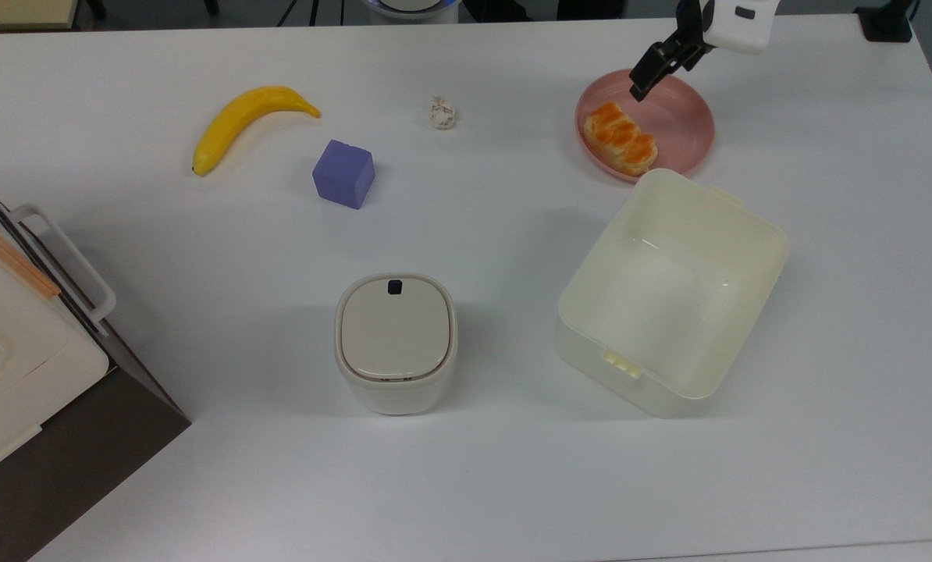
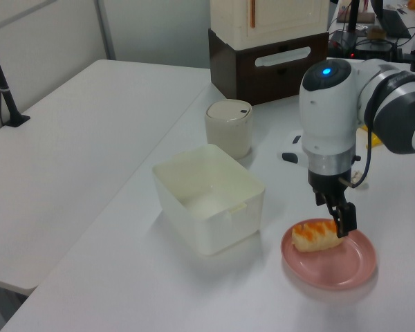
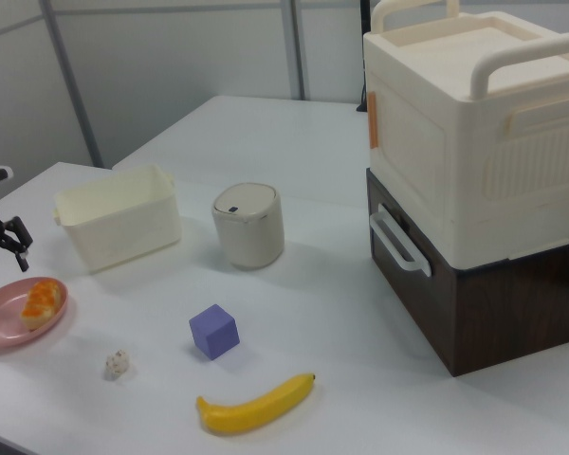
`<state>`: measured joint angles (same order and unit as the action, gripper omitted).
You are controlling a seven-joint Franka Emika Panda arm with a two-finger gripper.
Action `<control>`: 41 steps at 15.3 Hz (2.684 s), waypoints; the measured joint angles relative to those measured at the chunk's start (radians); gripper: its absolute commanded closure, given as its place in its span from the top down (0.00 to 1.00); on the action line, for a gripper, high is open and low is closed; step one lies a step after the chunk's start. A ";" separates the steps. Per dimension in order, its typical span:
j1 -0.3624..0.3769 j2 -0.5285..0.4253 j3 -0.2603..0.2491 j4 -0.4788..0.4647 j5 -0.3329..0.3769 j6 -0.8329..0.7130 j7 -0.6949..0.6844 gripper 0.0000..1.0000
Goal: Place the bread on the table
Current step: 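Lower the gripper and close it on the orange-glazed bread roll, then lift the bread roll off the plate and carry it beside the purple cube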
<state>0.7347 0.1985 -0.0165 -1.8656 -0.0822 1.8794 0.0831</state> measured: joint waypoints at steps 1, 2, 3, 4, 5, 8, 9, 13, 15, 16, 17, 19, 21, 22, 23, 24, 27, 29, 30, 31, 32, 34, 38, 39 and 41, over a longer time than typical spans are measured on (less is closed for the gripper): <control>-0.005 0.015 0.000 -0.001 -0.002 0.000 -0.004 0.99; -0.014 0.031 0.000 -0.003 -0.003 0.001 -0.007 0.99; -0.027 0.049 0.000 -0.003 -0.005 0.003 -0.018 1.00; -0.043 0.067 -0.001 -0.003 -0.005 0.006 -0.031 1.00; -0.060 0.084 -0.001 -0.003 -0.005 0.012 -0.044 1.00; -0.102 0.108 -0.001 -0.002 -0.011 0.020 -0.075 0.80; -0.107 0.108 -0.001 -0.002 -0.016 0.020 -0.076 0.67; -0.100 0.108 0.002 0.000 -0.024 0.020 -0.077 0.00; -0.096 0.108 0.006 0.000 -0.024 0.020 -0.077 0.00; -0.094 0.108 0.006 0.000 -0.024 0.020 -0.076 0.00; -0.092 0.108 0.007 0.000 -0.024 0.020 -0.071 0.00; -0.092 0.108 0.008 0.000 -0.024 0.020 -0.063 0.00; -0.092 0.102 0.009 0.005 -0.024 0.002 -0.059 0.00; -0.092 0.095 0.009 0.018 -0.024 -0.026 -0.058 0.00; -0.092 0.084 0.009 0.035 -0.024 -0.063 -0.056 0.00; -0.093 0.068 0.009 0.054 -0.024 -0.098 -0.056 0.00; -0.139 -0.006 0.005 0.084 -0.024 -0.160 -0.056 0.00; -0.193 -0.018 0.001 0.083 -0.031 -0.160 -0.056 0.00; -0.228 -0.018 -0.001 0.083 -0.040 -0.160 -0.056 0.00; -0.263 -0.017 -0.002 0.082 -0.054 -0.160 -0.057 0.00; -0.295 -0.015 -0.004 0.081 -0.070 -0.160 -0.057 0.00; -0.351 -0.006 -0.006 0.078 -0.088 -0.160 -0.062 0.00; -0.390 0.046 -0.007 0.067 -0.100 -0.150 -0.064 0.99; -0.392 0.057 -0.007 0.067 -0.102 -0.146 -0.063 1.00; -0.394 0.064 -0.007 0.068 -0.120 -0.144 -0.062 1.00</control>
<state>0.3412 0.2629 -0.0235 -1.7977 -0.2018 1.7351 0.0207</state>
